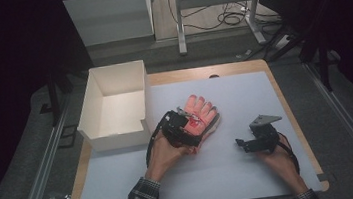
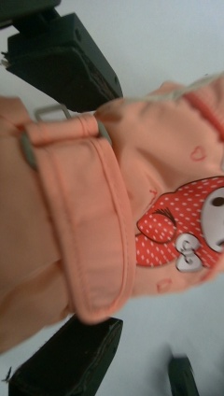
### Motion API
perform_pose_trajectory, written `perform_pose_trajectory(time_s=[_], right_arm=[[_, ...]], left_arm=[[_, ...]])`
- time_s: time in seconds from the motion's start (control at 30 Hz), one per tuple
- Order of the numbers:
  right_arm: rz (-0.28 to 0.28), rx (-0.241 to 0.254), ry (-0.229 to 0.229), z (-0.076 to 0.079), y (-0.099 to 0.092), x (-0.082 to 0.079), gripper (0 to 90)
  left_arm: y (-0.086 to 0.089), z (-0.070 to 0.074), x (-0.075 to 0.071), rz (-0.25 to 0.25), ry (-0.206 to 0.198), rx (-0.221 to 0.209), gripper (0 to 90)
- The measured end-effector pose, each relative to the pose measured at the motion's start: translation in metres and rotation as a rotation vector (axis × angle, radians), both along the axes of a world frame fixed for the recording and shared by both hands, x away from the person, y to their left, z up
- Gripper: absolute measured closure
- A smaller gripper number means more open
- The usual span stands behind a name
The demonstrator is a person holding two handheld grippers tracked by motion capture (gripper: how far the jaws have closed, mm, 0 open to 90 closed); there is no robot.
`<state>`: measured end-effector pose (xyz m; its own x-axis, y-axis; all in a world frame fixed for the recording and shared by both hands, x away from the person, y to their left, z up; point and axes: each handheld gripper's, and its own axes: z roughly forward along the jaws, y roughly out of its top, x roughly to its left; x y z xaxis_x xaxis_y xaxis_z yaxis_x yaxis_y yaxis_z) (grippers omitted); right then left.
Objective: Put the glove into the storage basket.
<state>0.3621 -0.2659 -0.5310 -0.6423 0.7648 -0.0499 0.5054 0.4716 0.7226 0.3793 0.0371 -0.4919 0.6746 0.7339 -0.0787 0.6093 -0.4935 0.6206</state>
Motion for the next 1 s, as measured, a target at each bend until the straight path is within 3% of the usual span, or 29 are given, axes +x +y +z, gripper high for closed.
perform_pose_trajectory(time_s=[0.27,0.33,0.63,0.7,0.8,0.83,0.87,1.0], right_arm=[[0.000,0.000,0.000,0.000,0.000,0.000,17.9],[0.000,0.000,0.000,0.000,0.000,0.000,17.9],[0.000,0.002,-0.001,0.000,0.000,0.000,17.9],[0.000,0.002,-0.001,0.000,0.000,0.000,17.9],[-0.001,0.002,-0.001,0.000,0.000,0.000,17.9],[-0.001,0.002,-0.001,0.000,0.000,0.000,17.9],[-0.001,0.002,-0.001,0.000,0.000,0.000,17.9],[-0.001,0.002,-0.001,0.000,0.000,0.000,17.9]], left_arm=[[-0.008,-0.016,0.002,-0.018,0.028,0.022,0.0],[-0.010,-0.020,0.002,-0.027,0.048,0.035,0.0],[-0.022,-0.034,-0.003,-0.007,0.048,0.136,0.1],[-0.023,-0.034,-0.005,0.008,0.057,0.128,1.5],[-0.021,-0.031,-0.007,-0.002,0.075,0.117,8.9],[-0.021,-0.029,-0.008,-0.011,0.072,0.122,14.6],[-0.021,-0.027,-0.008,-0.021,0.070,0.128,26.4],[-0.020,-0.022,-0.008,-0.064,0.069,0.143,36.7]])
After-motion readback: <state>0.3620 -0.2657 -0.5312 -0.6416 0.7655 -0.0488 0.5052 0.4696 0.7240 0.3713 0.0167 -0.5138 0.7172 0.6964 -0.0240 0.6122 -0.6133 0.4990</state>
